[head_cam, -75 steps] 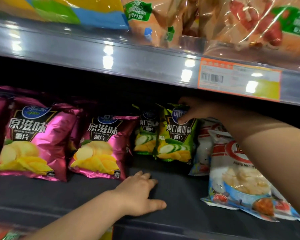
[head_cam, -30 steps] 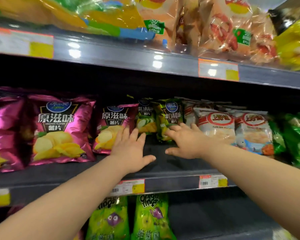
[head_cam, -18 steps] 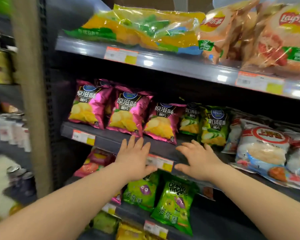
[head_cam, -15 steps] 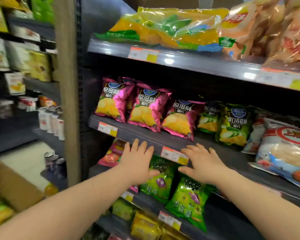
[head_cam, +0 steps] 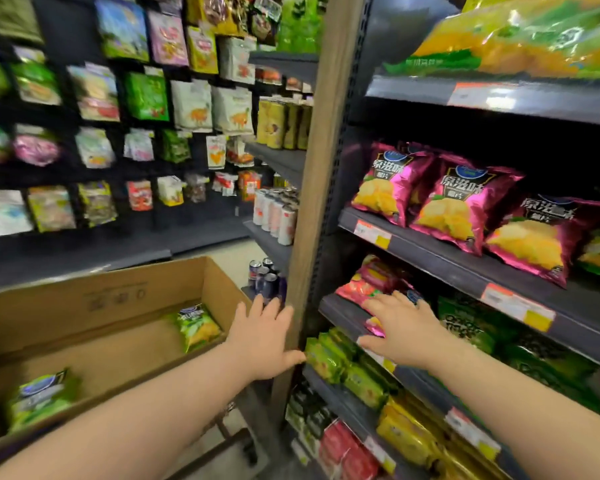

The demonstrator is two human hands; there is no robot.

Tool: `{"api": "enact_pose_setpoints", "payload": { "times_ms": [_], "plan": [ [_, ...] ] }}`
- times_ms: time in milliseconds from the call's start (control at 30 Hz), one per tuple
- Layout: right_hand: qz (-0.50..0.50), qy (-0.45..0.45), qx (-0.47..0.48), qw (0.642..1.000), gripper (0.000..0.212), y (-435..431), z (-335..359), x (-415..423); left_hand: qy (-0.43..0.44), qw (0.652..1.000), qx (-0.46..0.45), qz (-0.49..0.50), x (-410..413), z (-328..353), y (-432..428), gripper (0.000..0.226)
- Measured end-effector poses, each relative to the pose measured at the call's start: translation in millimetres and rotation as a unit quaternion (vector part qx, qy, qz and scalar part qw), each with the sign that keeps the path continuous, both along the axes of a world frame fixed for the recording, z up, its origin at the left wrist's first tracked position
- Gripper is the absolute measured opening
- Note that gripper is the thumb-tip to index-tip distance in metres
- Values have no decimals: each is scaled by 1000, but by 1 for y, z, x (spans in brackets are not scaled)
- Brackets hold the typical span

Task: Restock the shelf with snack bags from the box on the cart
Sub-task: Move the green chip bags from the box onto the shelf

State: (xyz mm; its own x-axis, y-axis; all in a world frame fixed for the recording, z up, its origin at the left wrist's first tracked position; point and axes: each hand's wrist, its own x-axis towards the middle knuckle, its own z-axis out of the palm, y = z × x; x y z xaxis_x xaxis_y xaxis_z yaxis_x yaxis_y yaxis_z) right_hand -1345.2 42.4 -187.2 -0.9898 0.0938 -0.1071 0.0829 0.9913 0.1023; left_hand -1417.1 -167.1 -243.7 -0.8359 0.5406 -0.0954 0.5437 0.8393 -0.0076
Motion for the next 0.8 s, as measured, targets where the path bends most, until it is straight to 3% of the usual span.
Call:
{"api": "enact_pose_setpoints", "payload": {
  "times_ms": [500, 800],
  "plan": [
    [122, -91, -20, 988, 65, -251, -74, -167, -91, 976, -9, 196, -102, -74, -283, 88],
    [136, -163, -1, 977, 61, -311, -124, -225, -175, 950, 22, 257, -130, -130, -358, 88]
  ]
}}
